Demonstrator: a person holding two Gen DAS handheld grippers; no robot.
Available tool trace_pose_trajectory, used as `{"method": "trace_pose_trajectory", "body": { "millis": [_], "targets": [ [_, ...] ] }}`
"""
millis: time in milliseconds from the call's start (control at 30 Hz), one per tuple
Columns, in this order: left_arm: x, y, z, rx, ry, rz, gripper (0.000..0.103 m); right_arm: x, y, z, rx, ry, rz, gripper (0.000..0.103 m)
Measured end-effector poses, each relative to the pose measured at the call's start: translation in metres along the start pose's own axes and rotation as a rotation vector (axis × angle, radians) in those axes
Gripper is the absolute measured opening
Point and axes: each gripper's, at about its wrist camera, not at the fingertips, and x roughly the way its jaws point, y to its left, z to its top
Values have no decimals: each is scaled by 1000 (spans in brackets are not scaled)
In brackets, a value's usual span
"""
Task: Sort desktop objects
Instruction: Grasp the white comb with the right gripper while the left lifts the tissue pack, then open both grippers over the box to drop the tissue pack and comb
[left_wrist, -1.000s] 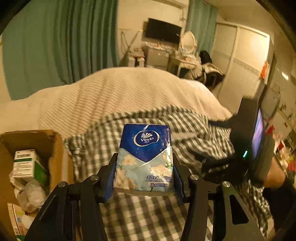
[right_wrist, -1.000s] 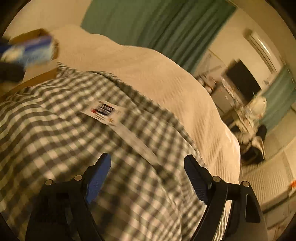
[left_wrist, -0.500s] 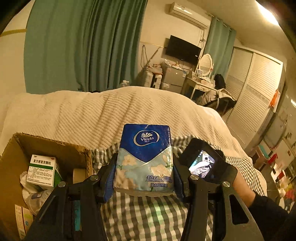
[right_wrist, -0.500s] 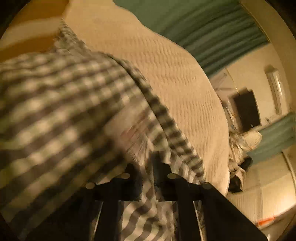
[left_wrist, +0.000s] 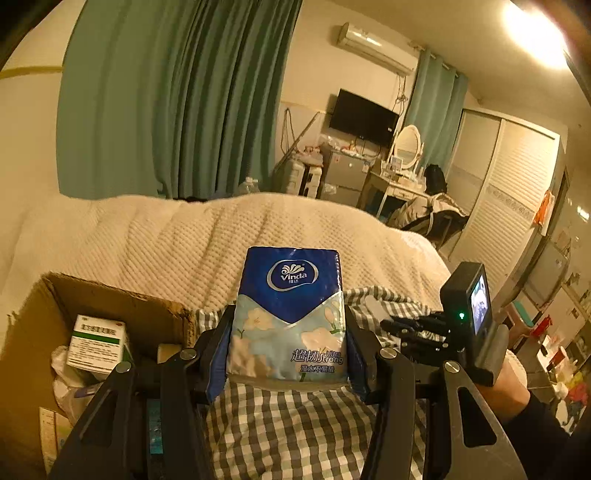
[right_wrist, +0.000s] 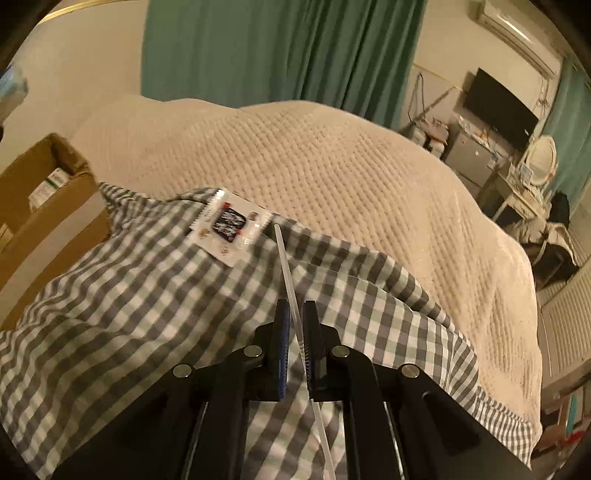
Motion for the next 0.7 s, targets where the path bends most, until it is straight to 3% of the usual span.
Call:
{"method": "trace_pose_trajectory", "body": {
  "millis": [300, 567, 700],
  "targets": [
    [-46, 20, 6, -17, -81, 78, 53, -66, 24, 26, 106, -107, 193, 3],
    [-105, 29, 2, 1, -188, 155, 53, -117, 67, 43, 72, -193, 168, 3],
    [-137, 31, -4, 5, -240, 176, 53, -161, 92, 43, 78, -289, 161, 3]
  ]
}}
